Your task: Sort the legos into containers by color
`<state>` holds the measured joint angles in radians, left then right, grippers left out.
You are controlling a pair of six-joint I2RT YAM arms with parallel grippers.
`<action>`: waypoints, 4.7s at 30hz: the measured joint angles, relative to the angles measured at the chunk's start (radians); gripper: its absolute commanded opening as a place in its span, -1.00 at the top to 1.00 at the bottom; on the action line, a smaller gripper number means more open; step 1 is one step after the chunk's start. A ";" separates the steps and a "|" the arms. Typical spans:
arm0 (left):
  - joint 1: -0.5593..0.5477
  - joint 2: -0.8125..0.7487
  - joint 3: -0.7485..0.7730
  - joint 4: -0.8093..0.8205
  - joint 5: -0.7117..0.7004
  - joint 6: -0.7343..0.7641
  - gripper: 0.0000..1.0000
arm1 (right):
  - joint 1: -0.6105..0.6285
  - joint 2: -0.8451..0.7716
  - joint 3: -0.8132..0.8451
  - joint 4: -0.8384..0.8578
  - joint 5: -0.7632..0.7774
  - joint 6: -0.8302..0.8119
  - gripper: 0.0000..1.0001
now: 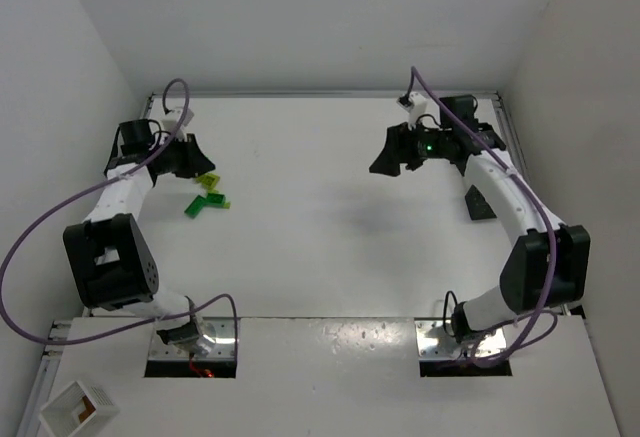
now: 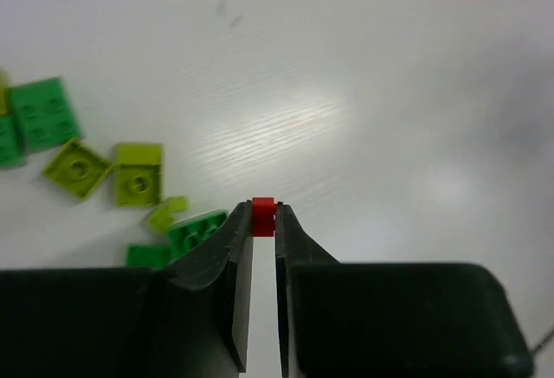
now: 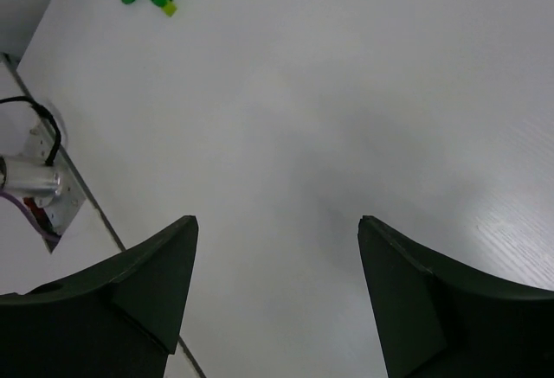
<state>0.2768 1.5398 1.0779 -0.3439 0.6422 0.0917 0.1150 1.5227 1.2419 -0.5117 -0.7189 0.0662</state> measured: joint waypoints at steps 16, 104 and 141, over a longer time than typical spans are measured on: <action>-0.051 0.005 -0.035 -0.196 0.710 -0.060 1.00 | 0.374 0.068 0.030 0.166 -0.023 -0.123 -0.47; 0.286 -0.526 -0.298 -0.067 0.343 -0.313 -0.99 | 0.781 0.303 0.073 0.278 0.322 -0.266 0.31; 0.642 -0.392 -0.018 -0.111 0.504 -0.523 -0.99 | 1.107 0.988 0.697 0.415 0.526 0.114 0.00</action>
<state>0.9184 1.1477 1.0599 -0.4545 1.1458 -0.4309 1.2224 2.5107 1.9385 -0.0971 -0.1925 0.1806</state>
